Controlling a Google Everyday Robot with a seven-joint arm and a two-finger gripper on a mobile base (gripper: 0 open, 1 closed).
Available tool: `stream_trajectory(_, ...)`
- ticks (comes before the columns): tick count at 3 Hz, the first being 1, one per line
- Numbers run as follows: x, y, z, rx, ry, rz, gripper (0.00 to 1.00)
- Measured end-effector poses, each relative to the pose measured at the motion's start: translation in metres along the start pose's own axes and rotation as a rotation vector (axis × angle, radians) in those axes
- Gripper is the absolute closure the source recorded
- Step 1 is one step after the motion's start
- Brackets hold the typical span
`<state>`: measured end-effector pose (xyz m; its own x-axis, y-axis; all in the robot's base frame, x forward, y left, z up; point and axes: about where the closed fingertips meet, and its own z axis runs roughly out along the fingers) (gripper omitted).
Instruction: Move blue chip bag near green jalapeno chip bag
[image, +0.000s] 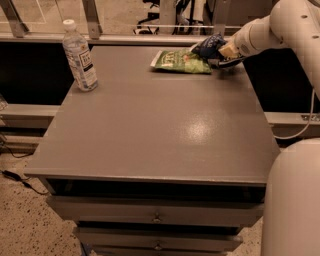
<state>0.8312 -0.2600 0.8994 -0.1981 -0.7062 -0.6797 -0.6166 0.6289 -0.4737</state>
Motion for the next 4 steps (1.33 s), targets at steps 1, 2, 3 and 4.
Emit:
stream_trajectory(1,-0.012,0.012,0.016,-0.038,-0.033,0.033,0.84)
stream_trajectory(2,-0.015,0.022,0.025,-0.074,-0.046,0.107,0.62)
stream_trajectory(3,-0.014,0.029,0.026,-0.097,-0.046,0.173,0.38)
stream_trajectory(4,-0.008,0.031,0.018,-0.103,-0.043,0.213,0.15)
